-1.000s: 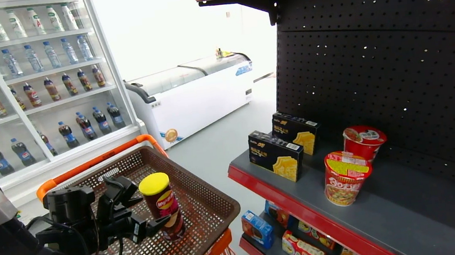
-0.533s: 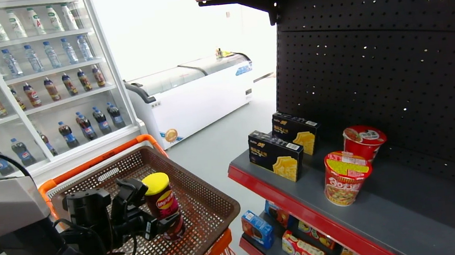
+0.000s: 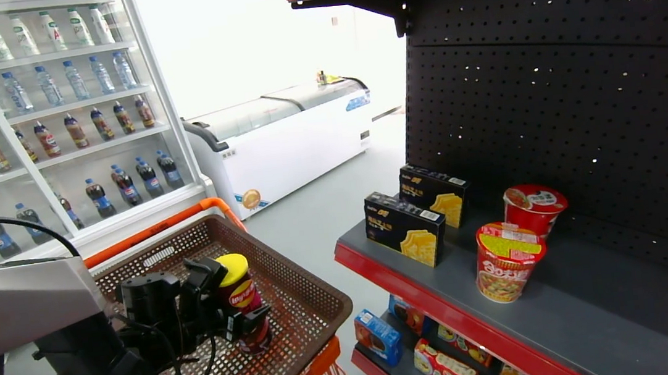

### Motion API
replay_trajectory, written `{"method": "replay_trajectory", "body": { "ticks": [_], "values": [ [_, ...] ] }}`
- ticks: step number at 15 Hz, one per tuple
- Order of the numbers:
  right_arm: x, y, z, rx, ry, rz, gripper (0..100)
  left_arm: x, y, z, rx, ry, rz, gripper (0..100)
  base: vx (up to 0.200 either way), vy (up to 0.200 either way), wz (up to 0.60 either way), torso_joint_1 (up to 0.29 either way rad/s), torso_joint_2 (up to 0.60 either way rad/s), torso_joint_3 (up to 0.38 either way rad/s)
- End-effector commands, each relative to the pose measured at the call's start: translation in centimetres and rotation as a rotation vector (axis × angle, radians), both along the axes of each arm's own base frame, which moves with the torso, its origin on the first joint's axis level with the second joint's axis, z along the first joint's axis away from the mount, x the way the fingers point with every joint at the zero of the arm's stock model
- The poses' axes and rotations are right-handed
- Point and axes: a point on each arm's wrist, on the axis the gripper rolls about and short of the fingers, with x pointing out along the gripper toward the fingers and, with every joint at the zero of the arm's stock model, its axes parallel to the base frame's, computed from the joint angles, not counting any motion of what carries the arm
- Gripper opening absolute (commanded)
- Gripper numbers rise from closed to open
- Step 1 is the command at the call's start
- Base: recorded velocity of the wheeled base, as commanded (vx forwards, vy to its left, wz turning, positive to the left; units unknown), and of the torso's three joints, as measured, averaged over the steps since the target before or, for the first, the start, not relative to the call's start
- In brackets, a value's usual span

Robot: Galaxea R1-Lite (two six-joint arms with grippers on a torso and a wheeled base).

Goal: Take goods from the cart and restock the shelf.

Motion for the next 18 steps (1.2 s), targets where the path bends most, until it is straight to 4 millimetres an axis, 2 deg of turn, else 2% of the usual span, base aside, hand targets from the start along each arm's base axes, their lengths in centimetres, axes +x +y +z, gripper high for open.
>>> {"method": "replay_trajectory", "body": {
  "ticks": [1, 7, 8, 13, 15, 18],
  "values": [
    [0.0, 0.0, 0.0, 0.000, 0.001, -0.001, 100, 0.4, -0.5, -0.6, -0.006, 0.010, -0.010, 100, 0.000, 0.000, 0.00, 0.000, 0.00, 0.000],
    [0.0, 0.0, 0.0, 0.000, 0.001, 0.001, 100, 0.4, -0.8, -0.7, -0.015, 0.013, -0.020, 100, 0.000, 0.000, 0.00, 0.000, 0.00, 0.000],
    [0.0, 0.0, 0.0, 0.000, 0.001, -0.001, 100, 0.4, -1.0, -0.9, -0.015, 0.017, -0.023, 0, 0.000, 0.000, 0.00, 0.000, 0.00, 0.000],
    [0.0, 0.0, 0.0, 0.000, 0.001, 0.001, 100, -0.3, -1.1, -0.3, -0.008, 0.014, -0.031, 0, 0.000, 0.000, 0.00, 0.000, 0.00, 0.000],
    [0.0, 0.0, 0.0, 0.000, 0.001, -0.001, 100, -1.3, -0.8, 1.8, -0.015, -0.013, -0.020, 0, 0.000, 0.000, 0.00, 0.000, 0.00, 0.000],
    [0.0, 0.0, 0.0, 0.002, 0.001, -0.001, 100, -3.3, 0.1, 6.5, -0.033, -0.065, 0.038, 0, 0.000, 0.000, 0.00, 0.000, 0.00, 0.000]
  ]
}}
